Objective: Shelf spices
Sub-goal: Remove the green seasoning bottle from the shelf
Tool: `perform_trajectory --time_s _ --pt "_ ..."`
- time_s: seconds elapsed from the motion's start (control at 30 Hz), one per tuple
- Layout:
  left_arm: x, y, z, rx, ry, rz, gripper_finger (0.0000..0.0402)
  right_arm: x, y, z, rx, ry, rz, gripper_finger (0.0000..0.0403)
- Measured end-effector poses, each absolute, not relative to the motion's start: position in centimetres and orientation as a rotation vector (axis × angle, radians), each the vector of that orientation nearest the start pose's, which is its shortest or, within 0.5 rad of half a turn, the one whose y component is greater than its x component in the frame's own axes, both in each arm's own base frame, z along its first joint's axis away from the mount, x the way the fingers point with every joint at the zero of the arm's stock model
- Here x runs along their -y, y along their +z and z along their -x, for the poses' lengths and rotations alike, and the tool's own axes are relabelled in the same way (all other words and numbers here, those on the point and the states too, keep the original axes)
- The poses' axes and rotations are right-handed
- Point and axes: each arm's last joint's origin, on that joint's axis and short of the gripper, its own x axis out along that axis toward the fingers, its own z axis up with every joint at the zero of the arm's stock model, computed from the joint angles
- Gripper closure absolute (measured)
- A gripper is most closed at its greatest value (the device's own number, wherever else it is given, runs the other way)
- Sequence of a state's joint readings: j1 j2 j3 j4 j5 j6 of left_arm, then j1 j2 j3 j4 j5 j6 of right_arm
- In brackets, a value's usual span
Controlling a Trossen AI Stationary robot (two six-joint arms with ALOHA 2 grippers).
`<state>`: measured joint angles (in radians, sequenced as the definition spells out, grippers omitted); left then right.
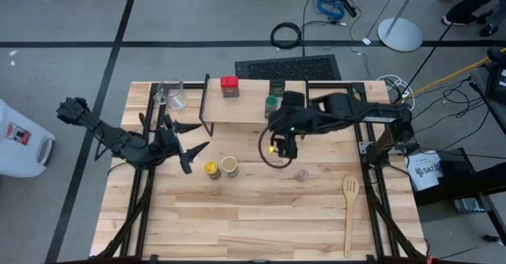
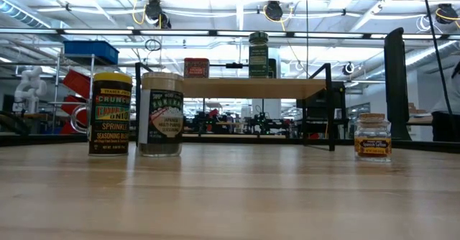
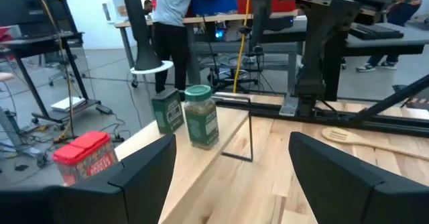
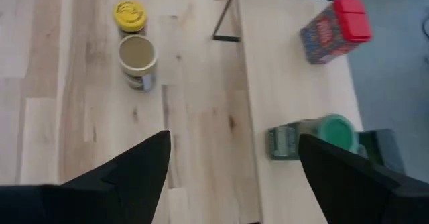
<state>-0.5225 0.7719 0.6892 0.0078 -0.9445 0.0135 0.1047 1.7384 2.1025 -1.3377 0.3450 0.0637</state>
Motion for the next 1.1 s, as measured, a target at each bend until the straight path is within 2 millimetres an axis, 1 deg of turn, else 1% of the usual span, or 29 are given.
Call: perform_trajectory --time_s 0.17,0.27,0.33,0.4,0.53,0.63,0.73,0.83,0.93,1.0,1.1 --pt "5.0 32.2 -16.1 -0.065 0.371 -0.060 0.0102 -0.6 43.0 -32.3 -0.956 -0.260 0.207 0.0087" --pt "4.3 32.1 -16.4 -0.077 0.373 -0.061 0.0102 1.9 43.4 -31.9 -0.961 -0.303 0.215 0.0087" --pt "3.9 32.0 -16.5 -0.082 0.380 -0.061 0.0102 3.8 43.7 -31.4 -0.963 -0.321 0.185 0.0087" --pt "3.6 32.0 -16.6 -0.083 0.382 -0.059 0.0102 5.5 43.8 -31.0 -0.963 -0.304 0.135 0.0087" --pt "3.2 32.0 -16.7 -0.092 0.389 -0.073 0.0102 7.8 44.1 -29.8 -0.968 -0.258 0.062 0.0087" --pt "2.8 32.0 -16.8 -0.100 0.406 -0.111 0.0102 8.8 44.5 -29.0 -0.962 -0.262 0.066 0.0087" --pt "2.2 32.1 -16.9 -0.101 0.442 -0.123 0.0102 9.8 44.6 -28.6 -0.940 -0.212 0.057 0.0087" --pt "1.7 32.9 -16.9 -0.099 0.420 -0.119 0.0102 10.7 44.6 -28.3 -0.927 -0.157 0.027 0.0087" --pt "1.6 33.5 -16.8 -0.105 0.385 -0.113 0.0102 11.1 43.9 -27.7 -0.960 -0.115 -0.020 0.0087" --pt "1.7 33.5 -16.8 -0.114 0.377 -0.115 0.0102 11.3 43.1 -27.2 -0.997 -0.126 -0.035 0.0087" --pt "1.7 33.6 -16.8 -0.115 0.376 -0.123 0.0102 11.3 42.1 -25.9 -0.995 -0.159 -0.083 0.0087"
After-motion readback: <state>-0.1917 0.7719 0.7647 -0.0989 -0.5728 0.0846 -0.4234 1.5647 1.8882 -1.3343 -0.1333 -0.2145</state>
